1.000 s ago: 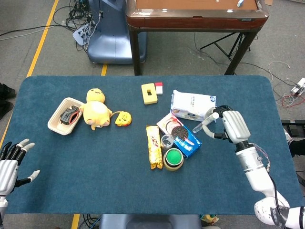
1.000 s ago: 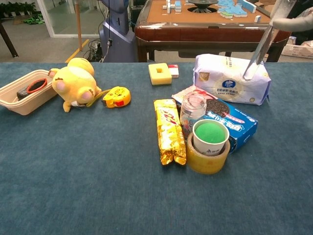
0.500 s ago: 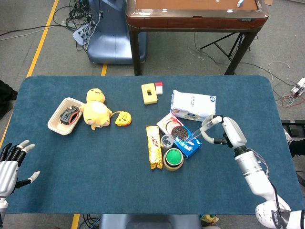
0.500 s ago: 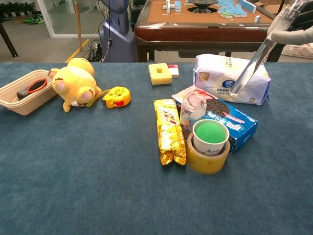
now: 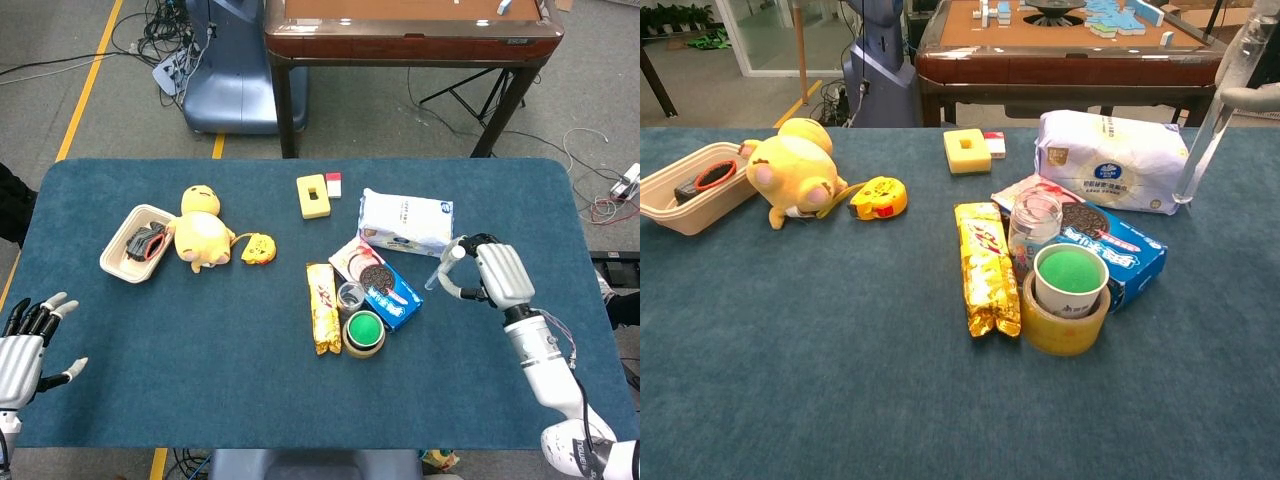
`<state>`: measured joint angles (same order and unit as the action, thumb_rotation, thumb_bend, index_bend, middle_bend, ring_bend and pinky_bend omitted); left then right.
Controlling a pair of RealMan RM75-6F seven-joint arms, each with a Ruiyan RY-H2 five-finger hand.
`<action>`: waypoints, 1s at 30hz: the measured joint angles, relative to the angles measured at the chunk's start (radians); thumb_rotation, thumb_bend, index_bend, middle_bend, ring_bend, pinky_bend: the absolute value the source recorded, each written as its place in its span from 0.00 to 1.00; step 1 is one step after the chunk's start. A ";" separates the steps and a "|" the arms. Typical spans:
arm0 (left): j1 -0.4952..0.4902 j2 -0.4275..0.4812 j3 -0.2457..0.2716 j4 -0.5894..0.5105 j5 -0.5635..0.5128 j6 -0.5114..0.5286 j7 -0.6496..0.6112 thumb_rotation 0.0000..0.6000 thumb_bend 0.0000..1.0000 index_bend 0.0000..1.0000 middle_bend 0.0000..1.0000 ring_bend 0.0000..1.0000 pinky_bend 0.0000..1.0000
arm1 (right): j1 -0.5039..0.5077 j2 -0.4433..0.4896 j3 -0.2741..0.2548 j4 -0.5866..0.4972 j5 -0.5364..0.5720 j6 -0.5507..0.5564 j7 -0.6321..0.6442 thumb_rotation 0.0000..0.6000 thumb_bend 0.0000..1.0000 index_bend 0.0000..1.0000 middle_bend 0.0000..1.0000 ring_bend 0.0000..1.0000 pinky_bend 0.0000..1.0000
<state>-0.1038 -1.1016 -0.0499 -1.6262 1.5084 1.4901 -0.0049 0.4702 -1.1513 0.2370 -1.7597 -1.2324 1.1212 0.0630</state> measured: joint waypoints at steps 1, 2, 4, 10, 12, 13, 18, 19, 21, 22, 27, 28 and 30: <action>0.001 0.000 0.000 0.000 0.001 0.002 -0.001 1.00 0.20 0.18 0.10 0.11 0.00 | 0.000 0.003 0.002 -0.008 0.005 -0.008 0.017 1.00 0.57 0.65 0.46 0.39 0.25; 0.002 0.000 0.001 0.000 0.001 0.003 -0.002 1.00 0.20 0.18 0.10 0.11 0.00 | 0.000 0.005 0.005 -0.015 0.008 -0.016 0.040 1.00 0.57 0.65 0.46 0.39 0.25; 0.003 0.001 0.001 0.000 0.000 0.004 -0.002 1.00 0.20 0.18 0.10 0.11 0.00 | -0.001 0.011 0.011 -0.027 0.011 -0.033 0.117 1.00 0.57 0.65 0.46 0.39 0.25; 0.005 0.003 0.003 0.000 -0.001 0.005 -0.002 1.00 0.20 0.18 0.10 0.11 0.00 | -0.004 0.019 0.020 -0.031 -0.007 -0.053 0.314 1.00 0.57 0.65 0.46 0.39 0.25; 0.004 0.002 0.003 0.000 0.000 0.003 -0.002 1.00 0.20 0.18 0.10 0.11 0.00 | -0.004 0.019 0.018 -0.023 -0.013 -0.051 0.308 1.00 0.57 0.65 0.46 0.39 0.25; 0.003 0.002 0.003 -0.001 0.000 0.002 -0.001 1.00 0.20 0.18 0.10 0.11 0.00 | -0.003 0.018 0.015 -0.016 -0.017 -0.048 0.286 1.00 0.57 0.65 0.46 0.39 0.25; -0.002 -0.001 0.001 -0.004 0.004 -0.002 0.006 1.00 0.20 0.18 0.10 0.11 0.00 | -0.004 0.006 0.006 0.023 -0.031 -0.010 0.110 1.00 0.57 0.65 0.46 0.39 0.25; -0.003 0.000 0.001 -0.005 0.003 -0.002 0.007 1.00 0.20 0.18 0.10 0.11 0.00 | -0.005 0.001 0.004 0.034 -0.034 0.006 0.062 1.00 0.57 0.65 0.46 0.39 0.25; -0.004 0.000 0.000 -0.007 0.002 -0.003 0.009 1.00 0.20 0.18 0.10 0.11 0.00 | -0.006 -0.008 0.002 0.048 -0.035 0.030 0.005 1.00 0.57 0.65 0.46 0.39 0.25; -0.004 -0.001 0.000 -0.007 0.002 -0.003 0.009 1.00 0.20 0.18 0.10 0.11 0.00 | -0.007 -0.011 0.001 0.051 -0.034 0.039 -0.016 1.00 0.57 0.65 0.46 0.39 0.25; -0.004 -0.001 0.002 -0.008 0.004 -0.003 0.010 1.00 0.20 0.18 0.10 0.11 0.00 | -0.009 -0.009 0.005 0.027 -0.014 0.016 0.045 1.00 0.57 0.66 0.46 0.39 0.25; -0.003 -0.001 0.002 -0.008 0.003 -0.002 0.010 1.00 0.20 0.18 0.10 0.11 0.00 | -0.009 -0.005 0.007 0.014 -0.008 0.001 0.087 1.00 0.57 0.66 0.46 0.39 0.25; -0.002 0.000 0.001 -0.008 0.001 -0.001 0.009 1.00 0.20 0.18 0.10 0.11 0.00 | -0.009 0.005 0.012 -0.004 0.000 -0.023 0.159 1.00 0.57 0.66 0.46 0.39 0.25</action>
<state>-0.1054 -1.1019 -0.0484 -1.6338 1.5091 1.4893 0.0038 0.4608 -1.1468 0.2492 -1.7638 -1.2322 1.0985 0.2222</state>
